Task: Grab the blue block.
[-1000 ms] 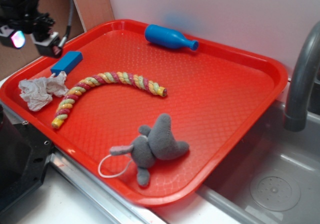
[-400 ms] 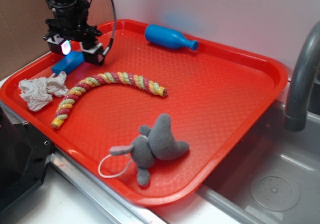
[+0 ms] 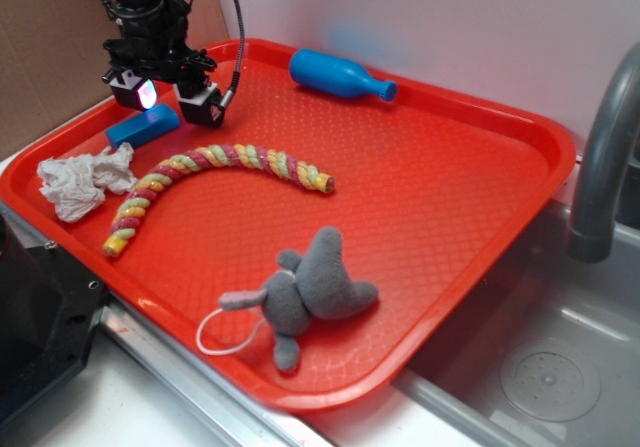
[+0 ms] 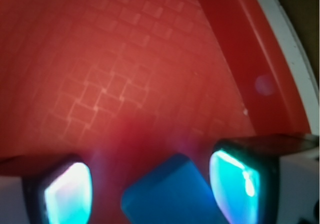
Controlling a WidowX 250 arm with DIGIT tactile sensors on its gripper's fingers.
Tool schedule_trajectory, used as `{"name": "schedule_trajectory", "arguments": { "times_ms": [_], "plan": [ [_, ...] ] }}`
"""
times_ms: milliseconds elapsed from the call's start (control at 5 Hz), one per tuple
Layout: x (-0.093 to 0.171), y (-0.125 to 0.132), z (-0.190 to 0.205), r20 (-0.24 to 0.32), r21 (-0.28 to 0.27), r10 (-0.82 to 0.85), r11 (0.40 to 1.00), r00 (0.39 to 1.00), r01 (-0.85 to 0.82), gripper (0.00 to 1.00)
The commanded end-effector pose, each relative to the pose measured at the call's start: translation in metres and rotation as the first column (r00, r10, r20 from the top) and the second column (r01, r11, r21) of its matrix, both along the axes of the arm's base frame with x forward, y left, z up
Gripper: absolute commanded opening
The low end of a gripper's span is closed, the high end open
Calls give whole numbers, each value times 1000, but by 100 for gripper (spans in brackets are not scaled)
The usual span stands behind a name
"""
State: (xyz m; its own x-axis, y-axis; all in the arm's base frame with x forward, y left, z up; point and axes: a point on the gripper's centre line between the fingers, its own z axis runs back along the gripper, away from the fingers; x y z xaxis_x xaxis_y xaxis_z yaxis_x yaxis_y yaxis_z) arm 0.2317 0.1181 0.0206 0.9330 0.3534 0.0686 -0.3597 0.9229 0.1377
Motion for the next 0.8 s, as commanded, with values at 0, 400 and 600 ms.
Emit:
{"name": "schedule_trajectory", "arguments": {
  "times_ms": [0,400,600],
  "plan": [
    [-18,-13,33,26,46,-112,993,993,111,100],
    [-18,-3,16,21,-20,-218,976,976,219,100],
    [-24,-3,12,12,-29,-241,970,970,241,100]
  ]
}}
